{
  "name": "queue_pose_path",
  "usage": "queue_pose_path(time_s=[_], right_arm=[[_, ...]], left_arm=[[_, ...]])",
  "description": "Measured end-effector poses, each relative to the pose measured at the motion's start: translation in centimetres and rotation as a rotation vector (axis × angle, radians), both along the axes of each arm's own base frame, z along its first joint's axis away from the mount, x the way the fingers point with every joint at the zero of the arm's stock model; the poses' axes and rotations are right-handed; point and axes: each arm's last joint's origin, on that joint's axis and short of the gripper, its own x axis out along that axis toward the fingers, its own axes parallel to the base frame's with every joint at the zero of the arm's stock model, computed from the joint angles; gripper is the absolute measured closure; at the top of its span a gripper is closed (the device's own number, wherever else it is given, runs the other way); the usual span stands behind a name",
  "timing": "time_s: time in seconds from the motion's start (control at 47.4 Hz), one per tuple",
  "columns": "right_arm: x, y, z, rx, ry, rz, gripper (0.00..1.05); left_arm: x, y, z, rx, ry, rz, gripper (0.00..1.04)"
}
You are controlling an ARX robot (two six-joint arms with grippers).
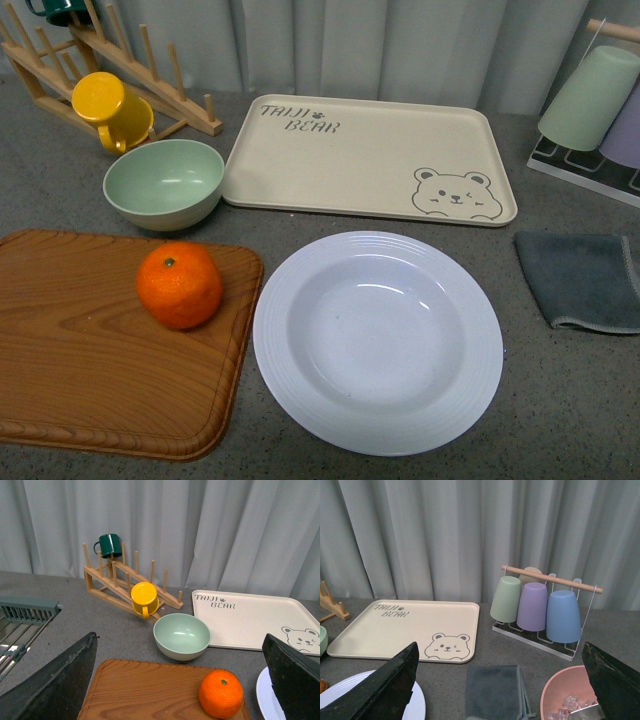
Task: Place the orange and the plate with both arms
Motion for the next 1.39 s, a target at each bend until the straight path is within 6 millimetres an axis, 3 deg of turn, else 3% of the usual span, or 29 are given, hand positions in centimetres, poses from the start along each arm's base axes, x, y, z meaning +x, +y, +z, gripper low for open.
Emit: queue_pose_path(time_s=[1.288, 1.351, 1.393], right_arm=[[0.0, 0.0, 0.0, 0.0, 0.0, 0.0, 0.09], [0.0, 0.0, 0.0, 0.0, 0.0, 0.0, 0.09], [0.0, 0.0, 0.0, 0.0, 0.0, 0.0, 0.09]], left_arm=[[0.0, 0.0, 0.0, 0.0, 0.0, 0.0, 0.06], [0.16, -0.12, -0.27, -0.03, 0.074, 0.13, 0.06], [0.5, -0.12, -0.63, -0.039, 0.124, 0.312, 0.06]])
